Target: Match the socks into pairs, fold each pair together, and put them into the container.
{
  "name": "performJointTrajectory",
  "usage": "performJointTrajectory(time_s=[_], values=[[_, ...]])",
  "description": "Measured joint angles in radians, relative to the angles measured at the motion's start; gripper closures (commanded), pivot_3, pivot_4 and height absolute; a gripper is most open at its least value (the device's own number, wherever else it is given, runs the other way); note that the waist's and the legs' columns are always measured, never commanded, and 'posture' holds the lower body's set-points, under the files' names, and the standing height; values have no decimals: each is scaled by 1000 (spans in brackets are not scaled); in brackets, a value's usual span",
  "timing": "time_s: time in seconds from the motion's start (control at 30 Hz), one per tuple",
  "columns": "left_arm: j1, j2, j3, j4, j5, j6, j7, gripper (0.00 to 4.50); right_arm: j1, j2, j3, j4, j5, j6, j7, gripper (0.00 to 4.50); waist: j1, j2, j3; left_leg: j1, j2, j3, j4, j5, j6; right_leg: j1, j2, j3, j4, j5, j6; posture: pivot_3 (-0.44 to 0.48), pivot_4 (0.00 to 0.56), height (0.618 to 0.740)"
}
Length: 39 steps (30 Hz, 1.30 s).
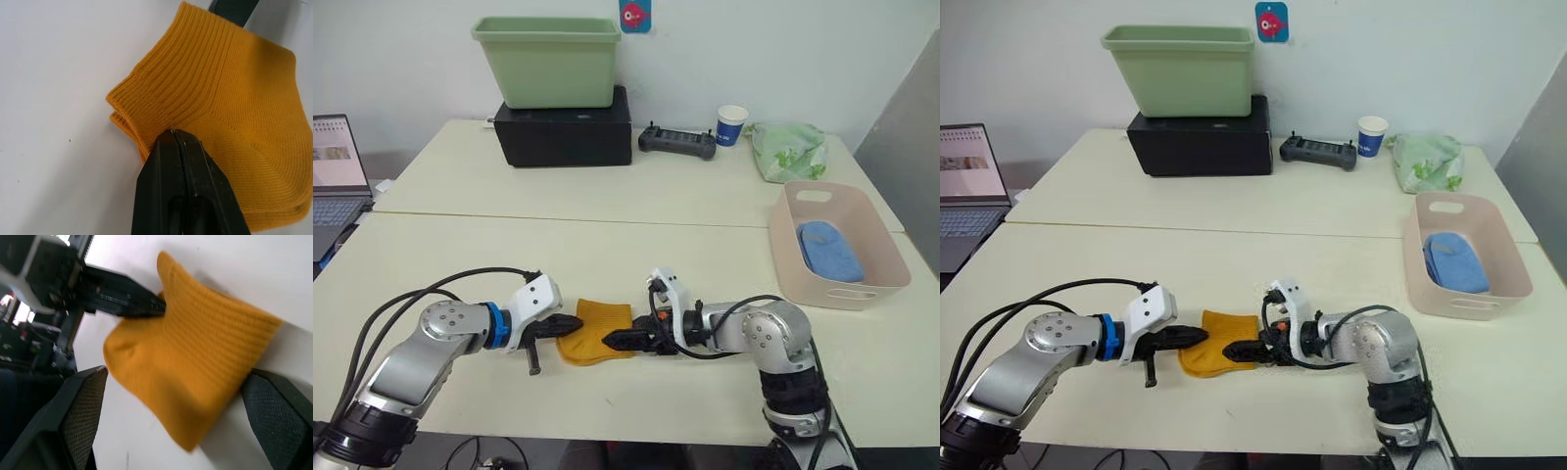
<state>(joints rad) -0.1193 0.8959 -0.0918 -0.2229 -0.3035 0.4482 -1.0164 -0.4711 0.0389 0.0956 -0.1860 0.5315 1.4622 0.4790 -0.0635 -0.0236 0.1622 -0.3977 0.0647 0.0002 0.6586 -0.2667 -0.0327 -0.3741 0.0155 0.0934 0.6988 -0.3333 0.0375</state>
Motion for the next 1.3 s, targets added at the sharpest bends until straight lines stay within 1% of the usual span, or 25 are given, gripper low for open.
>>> performJointTrajectory(time_s=[0.2, 0.27, 0.33, 0.37, 0.43, 0.57, 0.63, 0.67, 0.73, 0.8, 0.87, 0.93, 1.03, 1.1, 1.17, 1.2, 1.23, 1.3], values=[[12, 1, 15, -2, 0, 3, 1, 4500, -21, 95, -29, 110, 0, -62, -34, 37, -9, 1, -1, 0, 0, 0, -2, 0, 0, 0, 0, 0, 0, 0, 0, 0, 150, 719], [17, 1, 19, -4, 0, 3, 1, 4500, -26, 102, -28, 129, 1, -76, -41, 430, -12, 1, -1, 0, 0, 0, -2, 0, 0, 0, 0, 0, 0, 0, 0, 0, 150, 719], [21, 1, 22, -7, -1, 3, 1, 4500, -27, 106, -25, 145, -2, -89, -50, 998, -15, 1, -1, 0, 0, 0, -3, 0, 0, -1, 0, 0, 0, 0, 0, 0, 150, 719], [23, 1, 23, -9, -1, 3, 1, 4500, -27, 106, -23, 151, -3, -94, -55, 1420, -17, 1, -1, 0, 0, 0, -4, 0, 0, -1, 0, 0, 0, 0, 0, 0, 150, 719], [26, 0, 27, -13, -2, 4, 1, 4500, -23, 104, -7, 155, -4, -104, -66, 2073, -18, 1, -1, 0, 0, 0, -6, 0, 0, -2, 0, 0, 0, 0, 0, 0, 150, 719], [22, -1, 30, -12, -6, 12, 0, 4500, -12, 100, 26, 160, 0, -121, -68, 3595, -18, 1, -1, 0, 0, 0, -11, 1, -1, -5, -1, 1, -1, 0, 0, 0, 150, 719], [18, -8, 35, -12, -15, 35, 1, 4500, -13, 99, 24, 145, 5, -123, -68, 4252, -18, 1, -1, 0, 0, 0, -11, 1, -1, -5, -1, 1, -1, 0, 0, 0, 150, 719], [16, -23, 47, -12, -40, 58, 0, 4500, -11, 86, 25, 133, 7, -122, -68, 4486, -17, 1, -1, 0, 0, 0, -11, 1, -1, -5, -1, 0, -1, 0, 0, 0, 150, 719], [10, -60, 69, -14, -97, 109, 3, 4500, -3, 54, 20, 100, 12, -116, -68, 4487, -12, 1, 0, -2, -1, 0, -11, 1, -2, -5, -3, -1, -1, 0, 0, 0, 150, 719], [-13, -100, 93, -28, -162, 159, 8, 4500, 19, -5, 1, 39, 22, -110, -67, 4487, 0, -1, 0, -4, -2, 0, -10, 2, -3, -6, -4, -1, -1, 0, 0, 0, 150, 719], [-60, -109, 105, -61, -212, 216, 20, 4500, 41, -65, -24, -27, 38, -99, -65, 4487, 9, -3, 2, -5, -2, 0, -10, 2, -3, -7, -4, -1, -2, 0, 0, 0, 150, 719], [-113, -110, 106, -94, -245, 271, 27, 4500, 67, -121, -47, -98, 45, -99, -64, 4487, 9, -4, 2, -5, -2, 0, -11, 2, -3, -7, -3, 0, -2, 0, 1, 0, 150, 719], [-193, -131, 93, -131, -284, 341, 48, 3927, 108, -189, -80, -188, 68, -103, -54, 4487, 7, -3, 3, -4, -2, 0, -12, 2, -3, -7, -2, -1, -2, 0, 1, 0, 150, 719], [-273, -167, 70, -162, -341, 405, 52, 3312, 168, -257, -113, -275, 91, -122, -28, 4487, 10, -4, 3, -6, -1, 0, -12, 2, -2, -7, -1, -2, -3, -1, 2, 0, 150, 719], [-352, -190, 11, -177, -345, 417, 43, 2666, 272, -332, -199, -389, 128, -149, -3, 4487, 22, -3, 4, -7, -2, 1, -12, 2, -3, -7, -1, -3, -5, -1, 3, 0, 150, 719], [-380, -198, -10, -174, -340, 417, 43, 2373, 314, -350, -250, -431, 145, -154, 1, 4487, 24, -3, 4, -7, -2, 1, -12, 2, -3, -7, -1, -2, -5, -1, 3, 0, 150, 719], [-412, -211, -30, -166, -333, 417, 44, 2074, 351, -358, -307, -474, 169, -158, -1, 4487, 27, -3, 4, -7, -2, 1, -12, 2, -3, -7, -1, -2, -5, -1, 3, 0, 150, 719], [-465, -239, -56, -152, -324, 414, 47, 1384, 382, -355, -394, -540, 222, -160, -10, 4487, 18, -3, 4, -5, -1, 2, -12, 2, -3, -6, 0, 1, -4, -1, 3, 0, 150, 719]])
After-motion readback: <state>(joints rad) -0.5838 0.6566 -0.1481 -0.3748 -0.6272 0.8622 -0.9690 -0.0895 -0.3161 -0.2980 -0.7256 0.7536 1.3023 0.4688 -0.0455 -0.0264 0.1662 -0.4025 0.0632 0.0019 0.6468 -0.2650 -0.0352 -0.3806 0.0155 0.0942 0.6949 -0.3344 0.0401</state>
